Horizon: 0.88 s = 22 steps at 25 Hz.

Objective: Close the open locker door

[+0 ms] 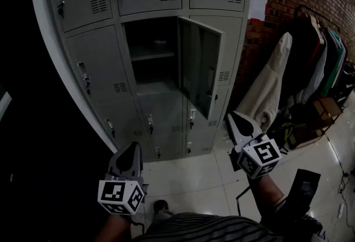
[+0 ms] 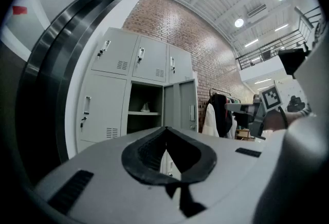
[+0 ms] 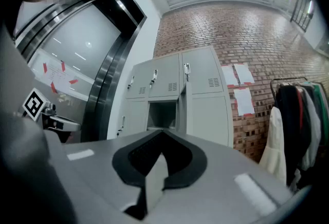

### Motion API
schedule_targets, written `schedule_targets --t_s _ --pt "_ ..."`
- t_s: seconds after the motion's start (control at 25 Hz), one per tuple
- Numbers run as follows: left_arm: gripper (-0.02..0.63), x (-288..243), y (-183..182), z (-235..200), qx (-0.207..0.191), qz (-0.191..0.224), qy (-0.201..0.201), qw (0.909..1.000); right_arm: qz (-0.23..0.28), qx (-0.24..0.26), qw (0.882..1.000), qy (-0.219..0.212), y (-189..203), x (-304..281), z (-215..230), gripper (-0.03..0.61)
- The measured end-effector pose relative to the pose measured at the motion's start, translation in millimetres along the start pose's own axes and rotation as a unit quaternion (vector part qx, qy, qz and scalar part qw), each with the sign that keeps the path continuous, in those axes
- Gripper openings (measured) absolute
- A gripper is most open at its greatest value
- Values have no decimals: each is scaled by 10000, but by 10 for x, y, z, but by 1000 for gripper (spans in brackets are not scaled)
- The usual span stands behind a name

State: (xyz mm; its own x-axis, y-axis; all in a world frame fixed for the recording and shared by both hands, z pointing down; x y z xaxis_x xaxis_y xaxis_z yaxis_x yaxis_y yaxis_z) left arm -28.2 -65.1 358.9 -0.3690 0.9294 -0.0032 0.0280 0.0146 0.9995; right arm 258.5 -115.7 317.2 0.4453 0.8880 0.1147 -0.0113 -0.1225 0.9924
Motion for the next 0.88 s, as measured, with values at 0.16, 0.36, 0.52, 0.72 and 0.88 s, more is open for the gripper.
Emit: schedule_targets --t_s 0.16,0.36,0.52,0.72,0.88 --pt "6 -474 -86 -44 -78 70 386 9992 -152 -13 9999 -9 134 -394 303 67" --pt "6 -1167 -123 -105 -191 68 1138 9933 -375 -78 9991 -183 361 -941 674 171" --pt "6 -1702 -206 -234 -170 64 1641 9863 -475 -197 9950 -851 481 -1297 727 190" --pt "6 -2156 -207 -384 -100 47 2043 9789 -415 -363 9945 -888 510 -1590 837 206" --pt "6 -2304 -156 -494 -104 -13 2172 9761 -510 -287 9918 -1138 584 -1666 724 206"
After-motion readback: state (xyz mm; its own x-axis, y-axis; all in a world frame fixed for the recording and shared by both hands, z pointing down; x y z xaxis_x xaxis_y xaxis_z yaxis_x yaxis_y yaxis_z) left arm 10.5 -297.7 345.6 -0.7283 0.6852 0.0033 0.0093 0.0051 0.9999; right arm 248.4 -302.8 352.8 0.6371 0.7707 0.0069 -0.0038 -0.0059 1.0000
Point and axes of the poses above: the fingertips, and each gripper's own axes: x backward along the fingers, z to its right, y out of its underside, the point moved 2 cm from there along x, backward along the fingers, and after that the axes turned 1 degree about y, right-handed, at the moved point
